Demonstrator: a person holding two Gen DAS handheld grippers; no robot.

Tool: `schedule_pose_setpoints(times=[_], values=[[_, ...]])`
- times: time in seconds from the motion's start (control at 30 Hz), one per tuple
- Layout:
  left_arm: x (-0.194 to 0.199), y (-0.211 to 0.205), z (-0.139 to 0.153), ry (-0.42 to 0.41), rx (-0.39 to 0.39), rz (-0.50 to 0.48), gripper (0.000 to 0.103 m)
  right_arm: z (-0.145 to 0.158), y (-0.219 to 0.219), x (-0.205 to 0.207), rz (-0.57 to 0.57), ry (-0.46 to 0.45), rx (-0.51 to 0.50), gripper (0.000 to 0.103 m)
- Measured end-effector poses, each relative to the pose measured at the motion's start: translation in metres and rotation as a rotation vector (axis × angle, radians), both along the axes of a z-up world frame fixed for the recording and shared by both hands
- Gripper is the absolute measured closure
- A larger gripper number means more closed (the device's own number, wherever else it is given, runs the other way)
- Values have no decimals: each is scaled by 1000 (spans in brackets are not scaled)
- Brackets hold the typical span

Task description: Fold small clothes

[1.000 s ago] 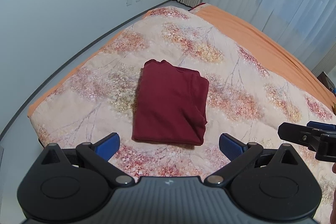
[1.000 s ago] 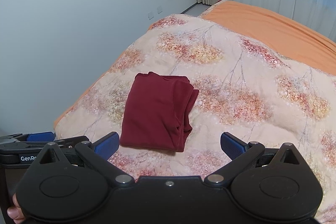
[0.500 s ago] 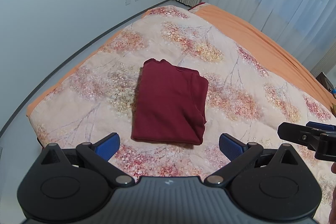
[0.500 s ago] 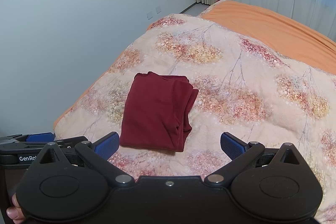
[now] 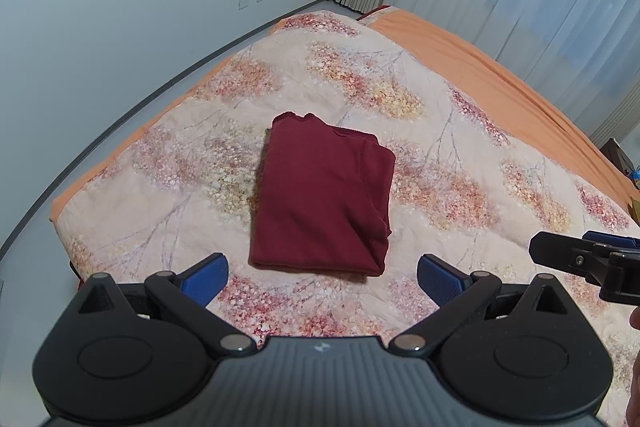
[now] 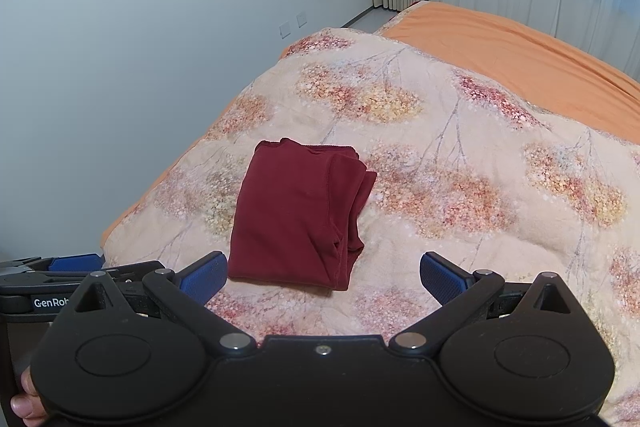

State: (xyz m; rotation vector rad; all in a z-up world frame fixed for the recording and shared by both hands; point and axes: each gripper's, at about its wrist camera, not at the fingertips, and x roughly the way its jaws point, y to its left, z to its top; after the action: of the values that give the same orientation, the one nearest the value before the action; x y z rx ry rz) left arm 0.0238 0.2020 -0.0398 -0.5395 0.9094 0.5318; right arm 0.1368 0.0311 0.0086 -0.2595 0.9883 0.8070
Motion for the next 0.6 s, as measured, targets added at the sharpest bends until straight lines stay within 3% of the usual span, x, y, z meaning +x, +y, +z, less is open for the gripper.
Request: schedule_pose_setpoints(times=[0.6], values=[[-1,-3,2,0,0,2,0,2,-1,0,-2,1,0,1]])
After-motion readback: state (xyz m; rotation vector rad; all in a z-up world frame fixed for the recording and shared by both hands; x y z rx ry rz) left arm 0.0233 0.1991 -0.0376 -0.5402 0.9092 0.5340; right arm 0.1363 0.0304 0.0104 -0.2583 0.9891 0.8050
